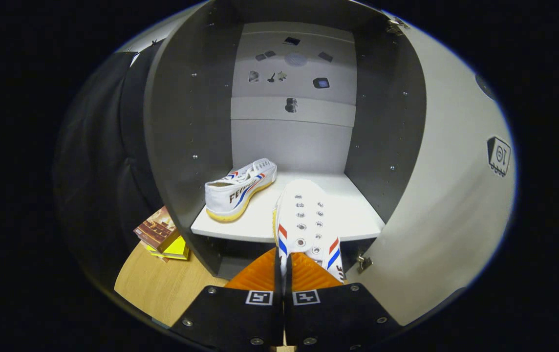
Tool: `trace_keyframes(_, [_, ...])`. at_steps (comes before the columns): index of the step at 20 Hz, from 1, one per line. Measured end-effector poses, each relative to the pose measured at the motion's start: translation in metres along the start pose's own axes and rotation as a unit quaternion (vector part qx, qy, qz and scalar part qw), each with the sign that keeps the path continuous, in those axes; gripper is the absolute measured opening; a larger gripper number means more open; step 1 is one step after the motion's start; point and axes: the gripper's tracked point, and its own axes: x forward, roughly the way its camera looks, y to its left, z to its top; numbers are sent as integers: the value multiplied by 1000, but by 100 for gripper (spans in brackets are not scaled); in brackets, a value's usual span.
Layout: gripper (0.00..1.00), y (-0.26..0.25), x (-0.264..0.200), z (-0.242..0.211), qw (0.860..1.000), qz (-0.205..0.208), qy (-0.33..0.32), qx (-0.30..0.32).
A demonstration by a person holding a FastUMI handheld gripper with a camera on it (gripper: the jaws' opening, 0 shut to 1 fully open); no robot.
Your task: Open the shoe cabinet door, grab the shoes and put them into the shoe cabinet, then close the shoe cabinet door.
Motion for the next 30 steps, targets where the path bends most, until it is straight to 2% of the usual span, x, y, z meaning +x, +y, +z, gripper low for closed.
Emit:
trace_keyframes(7, [0, -7, 68, 44, 1000, -8, 6, 3])
trace_keyframes(16, [0, -10, 148, 63, 999, -25, 46, -8])
trace_keyframes(23, [2, -3, 167, 58, 998, -42, 53, -12])
trace_keyframes(27, [20, -4, 152, 59, 998, -38, 54, -7])
trace_keyframes(28, [27, -6, 145, 61, 998, -39, 48, 0])
trace_keyframes(30, [35, -7, 122, 70, 999, -30, 28, 15])
